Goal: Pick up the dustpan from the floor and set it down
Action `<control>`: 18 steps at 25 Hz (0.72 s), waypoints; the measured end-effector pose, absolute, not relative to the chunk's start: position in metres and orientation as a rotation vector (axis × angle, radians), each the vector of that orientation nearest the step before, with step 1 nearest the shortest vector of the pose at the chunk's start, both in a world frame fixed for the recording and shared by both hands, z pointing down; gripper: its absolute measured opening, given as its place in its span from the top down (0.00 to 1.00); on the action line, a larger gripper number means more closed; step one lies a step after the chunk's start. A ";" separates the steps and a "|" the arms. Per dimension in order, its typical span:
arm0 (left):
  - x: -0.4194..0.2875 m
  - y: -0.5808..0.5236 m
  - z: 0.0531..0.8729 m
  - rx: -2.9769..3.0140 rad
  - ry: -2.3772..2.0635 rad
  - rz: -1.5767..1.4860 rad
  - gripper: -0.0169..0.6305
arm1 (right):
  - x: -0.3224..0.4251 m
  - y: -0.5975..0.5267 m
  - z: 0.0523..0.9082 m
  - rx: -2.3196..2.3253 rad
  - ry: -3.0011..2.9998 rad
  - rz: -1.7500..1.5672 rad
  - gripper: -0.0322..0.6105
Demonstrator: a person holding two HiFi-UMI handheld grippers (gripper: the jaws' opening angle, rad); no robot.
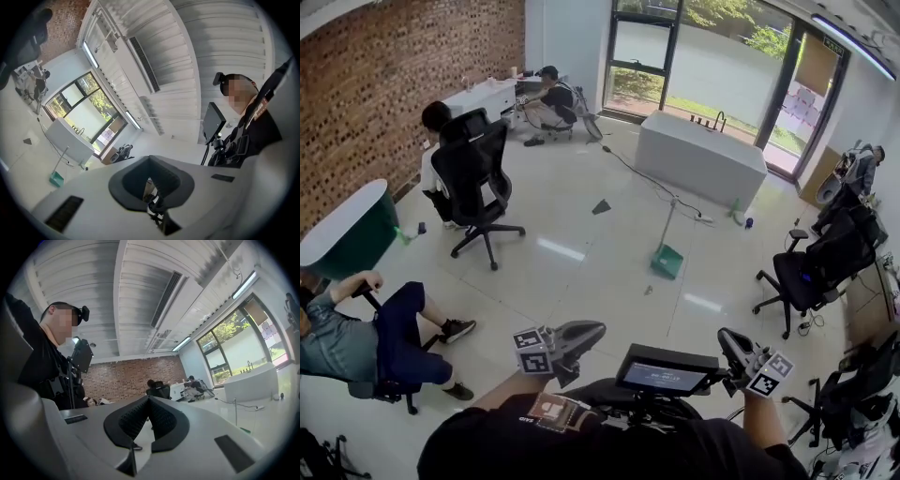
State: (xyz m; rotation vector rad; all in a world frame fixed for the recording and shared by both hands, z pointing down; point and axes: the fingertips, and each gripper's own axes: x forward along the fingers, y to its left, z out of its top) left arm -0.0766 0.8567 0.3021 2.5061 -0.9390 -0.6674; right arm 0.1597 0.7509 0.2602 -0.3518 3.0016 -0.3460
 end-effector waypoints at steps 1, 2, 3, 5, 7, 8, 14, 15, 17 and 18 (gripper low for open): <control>-0.050 0.872 0.304 2.499 -0.935 -0.672 0.97 | 0.184 0.774 0.267 -0.338 3.004 -0.348 0.93; -0.026 0.893 0.307 2.489 -0.930 -0.682 0.97 | 0.205 0.802 0.275 -0.326 3.005 -0.356 0.93; -0.004 0.917 0.312 2.477 -0.927 -0.694 0.97 | 0.223 0.834 0.284 -0.313 3.005 -0.372 0.93; 0.039 0.966 0.324 2.444 -0.922 -0.720 0.97 | 0.257 0.896 0.303 -0.279 3.010 -0.407 0.93; 0.087 1.005 0.335 2.420 -0.907 -0.721 0.97 | 0.292 0.943 0.322 -0.250 3.034 -0.427 0.93; 0.109 1.019 0.338 2.418 -0.896 -0.711 0.97 | 0.308 0.961 0.329 -0.241 3.047 -0.431 0.93; 0.176 1.097 0.303 2.447 -0.902 -0.679 0.97 | 0.363 1.032 0.315 -0.221 3.037 -0.474 0.93; 0.173 1.113 0.296 2.446 -0.920 -0.677 0.97 | 0.362 1.045 0.309 -0.213 3.037 -0.477 0.93; 0.156 1.144 0.292 2.450 -0.940 -0.682 0.97 | 0.349 1.073 0.305 -0.214 3.032 -0.469 0.93; 0.144 1.159 0.292 2.455 -0.941 -0.688 0.97 | 0.339 1.086 0.304 -0.227 3.026 -0.459 0.93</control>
